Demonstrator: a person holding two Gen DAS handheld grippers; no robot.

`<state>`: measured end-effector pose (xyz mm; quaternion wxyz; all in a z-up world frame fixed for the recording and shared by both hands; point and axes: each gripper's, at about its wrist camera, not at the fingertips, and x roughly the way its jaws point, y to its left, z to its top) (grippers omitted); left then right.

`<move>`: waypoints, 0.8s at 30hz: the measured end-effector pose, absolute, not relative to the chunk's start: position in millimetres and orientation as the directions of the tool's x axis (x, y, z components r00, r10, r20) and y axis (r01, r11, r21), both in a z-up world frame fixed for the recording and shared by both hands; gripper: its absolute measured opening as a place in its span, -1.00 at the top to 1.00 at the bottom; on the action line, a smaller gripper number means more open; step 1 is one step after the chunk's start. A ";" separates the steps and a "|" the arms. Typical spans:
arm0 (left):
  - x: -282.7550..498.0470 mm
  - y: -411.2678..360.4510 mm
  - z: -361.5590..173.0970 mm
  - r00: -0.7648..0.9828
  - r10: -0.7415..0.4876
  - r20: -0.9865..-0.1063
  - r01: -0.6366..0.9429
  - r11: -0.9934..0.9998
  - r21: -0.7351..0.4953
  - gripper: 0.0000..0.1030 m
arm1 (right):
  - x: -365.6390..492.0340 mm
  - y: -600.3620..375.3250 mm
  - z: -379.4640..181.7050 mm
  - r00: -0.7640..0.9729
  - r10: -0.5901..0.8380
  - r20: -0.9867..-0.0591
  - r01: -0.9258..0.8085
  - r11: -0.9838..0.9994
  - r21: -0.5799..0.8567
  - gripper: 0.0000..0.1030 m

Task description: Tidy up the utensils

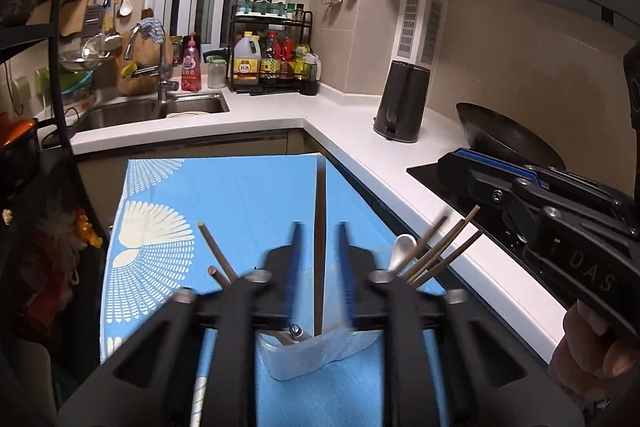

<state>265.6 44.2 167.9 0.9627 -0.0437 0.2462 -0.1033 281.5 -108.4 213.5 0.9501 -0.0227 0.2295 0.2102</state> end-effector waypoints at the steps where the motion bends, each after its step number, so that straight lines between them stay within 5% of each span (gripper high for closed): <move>1: 260.6 45.5 170.5 0.868 -0.217 -0.447 0.173 0.975 -0.138 0.12 | 280.3 -110.0 213.5 0.806 0.390 -0.446 -0.410 0.910 0.057 0.68; 6: 232.6 56.9 190.9 0.907 -0.199 -0.372 0.148 0.976 -0.162 0.05 | 260.8 -122.8 224.4 0.832 0.385 -0.400 -0.400 0.915 0.049 0.39; 8: 213.3 60.9 197.9 0.924 -0.186 -0.334 0.136 0.976 -0.170 -0.16 | 247.0 -130.7 230.4 0.848 0.381 -0.368 -0.393 0.918 0.047 0.25; 16: 138.1 55.0 187.1 0.961 -0.105 -0.256 0.075 0.989 -0.124 -0.62 | 156.2 -164.4 234.1 0.918 0.368 -0.146 -0.364 0.930 0.055 -0.84; 24: 113.0 49.3 117.5 0.949 -0.045 -0.311 -0.005 0.988 -0.157 -0.76 | 122.0 -167.4 168.0 0.934 0.314 -0.170 -0.324 0.945 -0.036 -0.89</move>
